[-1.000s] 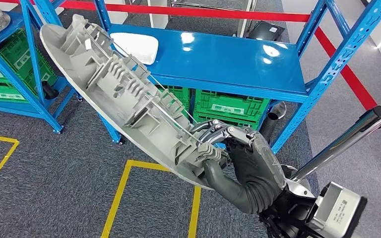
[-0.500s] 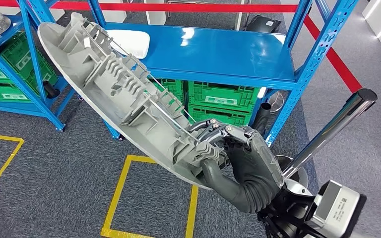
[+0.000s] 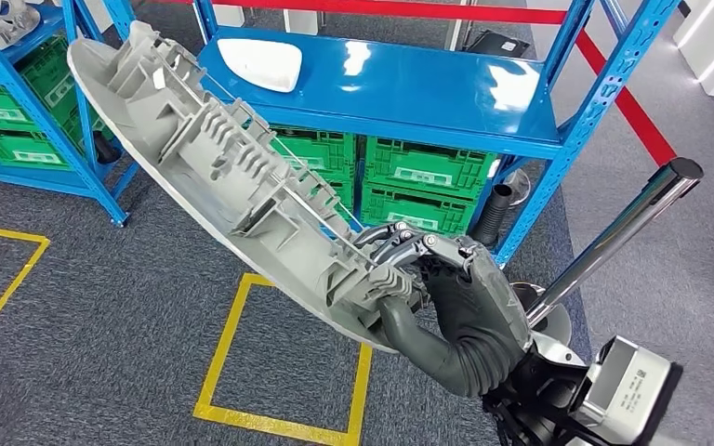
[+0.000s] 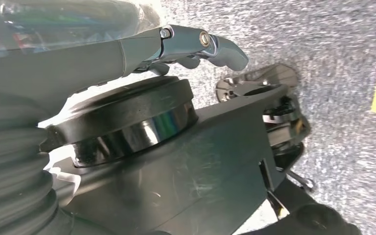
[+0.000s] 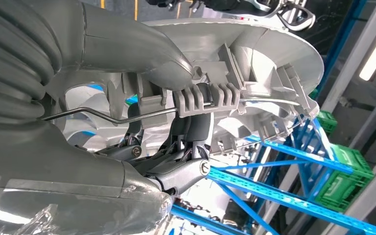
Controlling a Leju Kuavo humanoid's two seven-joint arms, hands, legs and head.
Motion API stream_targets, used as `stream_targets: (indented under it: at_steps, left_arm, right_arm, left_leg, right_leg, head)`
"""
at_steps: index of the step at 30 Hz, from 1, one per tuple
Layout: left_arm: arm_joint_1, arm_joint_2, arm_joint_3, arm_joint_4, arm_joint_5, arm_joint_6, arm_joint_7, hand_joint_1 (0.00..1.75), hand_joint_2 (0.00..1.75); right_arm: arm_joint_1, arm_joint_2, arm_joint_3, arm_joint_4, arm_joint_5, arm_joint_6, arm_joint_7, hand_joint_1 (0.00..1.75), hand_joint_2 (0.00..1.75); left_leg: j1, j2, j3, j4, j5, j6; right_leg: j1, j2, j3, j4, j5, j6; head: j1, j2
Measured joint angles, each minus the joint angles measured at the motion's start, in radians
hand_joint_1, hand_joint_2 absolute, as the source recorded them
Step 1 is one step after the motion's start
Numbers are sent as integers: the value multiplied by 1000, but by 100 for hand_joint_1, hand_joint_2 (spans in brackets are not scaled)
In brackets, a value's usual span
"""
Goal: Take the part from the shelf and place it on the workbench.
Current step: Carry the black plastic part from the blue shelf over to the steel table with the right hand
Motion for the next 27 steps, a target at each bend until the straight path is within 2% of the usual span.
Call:
stream_targets:
  at_steps: [1, 3, 4, 5, 7, 8, 9, 10, 12, 13, 14, 15, 16, 18, 19, 20, 22, 23, 24, 25, 27]
  left_arm:
    - [0, 0, 0, 0, 0, 0, 0, 0, 175]
    - [-1, -1, 0, 0, -1, 0, 0, 0, 175]
    - [-1, -2, 0, 0, -2, 0, 0, 0, 175]
    - [-1, -2, 0, 0, -4, 0, 0, 0, 175]
    - [-1, -1, 0, 0, -6, 0, 0, 0, 175]
    - [-1, 0, 0, 0, -6, 0, 0, 0, 175]
    - [-1, 0, 0, 0, -7, 0, 0, 0, 175]
    - [-1, 0, 0, 0, -7, 0, 0, 0, 175]
    - [-2, 1, 0, 0, -8, 0, 0, 0, 175]
    - [-2, 1, 0, 0, -8, 0, 0, 0, 175]
    - [-2, 1, 0, 0, -8, 0, 0, 0, 175]
    - [-2, 1, 0, 0, -8, 0, 1, 0, 175]
    - [-2, 2, 0, 0, -8, 0, 2, 0, 175]
    - [-1, 3, 0, 0, -9, 0, 3, 0, 175]
    - [-2, 3, 0, 0, -9, -1, 3, 0, 175]
    - [-3, 4, 0, 0, -9, -1, 3, 0, 175]
    - [-3, 3, 0, 0, -9, -2, 3, 0, 175]
    - [-3, 3, 0, 0, -9, -2, 3, 0, 175]
    - [-4, 2, 0, -1, -9, -3, 3, 0, 175]
    - [-5, 1, 0, -1, -10, -3, 3, 0, 175]
    - [-7, 0, 0, -2, -10, -5, 3, 0, 175]
  right_arm:
    - [0, 0, 0, 1, 0, 0, 0, 175, 175]
    - [-2, 0, -1, 2, 0, 0, 0, 175, 175]
    - [-2, 0, -2, 2, 0, 0, 0, 175, 175]
    - [-3, 0, -2, 2, 0, 1, 0, 175, 175]
    - [-4, 0, -3, 2, 0, 2, -1, 175, 175]
    - [-4, -1, -4, 3, 0, 3, -1, 175, 175]
    - [-5, 0, -4, 3, 0, 4, -1, 175, 175]
    - [-5, 0, -4, 3, -1, 4, -1, 175, 175]
    - [-5, 0, -3, 4, -3, 4, -1, 175, 175]
    - [-4, 0, -3, 4, -4, 5, -1, 175, 175]
    - [-4, 0, -3, 5, -4, 5, -1, 175, 175]
    - [-4, 0, -3, 5, -5, 5, -1, 175, 175]
    - [-4, 0, -3, 5, -6, 6, -1, 175, 175]
    - [-5, 0, -3, 5, -6, 6, -1, 175, 175]
    - [-5, 0, -4, 5, -7, 6, -1, 175, 175]
    - [-5, 0, -4, 6, -7, 6, -1, 175, 175]
    - [-6, 0, -5, 6, -8, 7, -1, 175, 175]
    - [-6, 0, -5, 6, -8, 8, -1, 175, 175]
    - [-6, 0, -5, 6, -9, 9, -1, 175, 175]
    - [-6, -1, -5, 6, -9, 9, -1, 175, 175]
    - [-6, -1, -4, 7, -10, 11, -1, 175, 175]
  left_leg:
    - [-1, 0, -11, 5, 5, -1]
    - [-2, 0, -27, 15, 12, -8]
    - [-3, 0, -33, 18, 17, -13]
    - [-3, 0, -37, 20, 23, -19]
    - [-3, -1, -41, 20, 32, -32]
    - [-2, -1, -45, 25, 25, -39]
    - [-1, -2, -52, 44, 2, -46]
    - [1, -2, -64, 85, -37, -53]
    - [6, -2, -95, 206, -123, -65]
    - [7, -2, -104, 258, -147, -68]
    - [8, -2, -99, 280, -149, -69]
    - [8, -2, -79, 269, -135, -68]
    - [8, -2, -42, 223, -109, -66]
    - [5, -4, 43, 88, -75, -54]
    - [3, -5, 69, 38, -70, -47]
    - [0, -6, 81, 12, -72, -41]
    - [-3, -5, 76, 1, -63, -29]
    - [-2, -3, 73, -4, -54, -22]
    - [0, -2, 67, -9, -44, -14]
    - [2, -1, 60, -14, -34, -8]
    - [3, 0, 39, -13, -17, -1]
  right_leg:
    - [1, 0, 40, -54, 26, -4]
    - [5, -1, 122, -183, 45, -15]
    - [8, -1, 146, -224, 43, -20]
    - [11, 0, 156, -246, 37, -23]
    - [10, 0, 152, -253, 46, -33]
    - [8, -1, 147, -255, 52, -38]
    - [5, -3, 141, -257, 60, -45]
    - [3, -4, 134, -258, 68, -49]
    - [4, -5, 117, -256, 81, -55]
    - [4, -4, 107, -254, 87, -55]
    - [5, -4, 97, -251, 93, -55]
    - [5, -3, 85, -246, 98, -54]
    - [6, -2, 74, -241, 103, -52]
    - [7, -1, 57, -232, 112, -46]
    - [8, -1, 52, -230, 117, -41]
    - [8, -1, 48, -230, 122, -36]
    - [7, -3, 44, -233, 134, -23]
    - [6, -2, 41, -231, 131, -18]
    - [6, -1, 34, -217, 113, -12]
    - [5, 0, 22, -186, 81, -7]
    - [3, 1, -16, -70, -8, 1]
  head:
    - [1, 0]
    - [2, 0]
    - [2, 0]
    - [2, 0]
    - [4, 0]
    - [3, 0]
    - [1, 0]
    - [-3, 0]
    - [-9, 0]
    - [-11, 0]
    - [-11, 0]
    - [-12, 0]
    - [-13, 0]
    - [-14, 0]
    - [-14, 0]
    - [-14, 0]
    - [-14, 0]
    - [-14, 0]
    - [-13, 0]
    - [-11, 0]
    - [-7, 0]
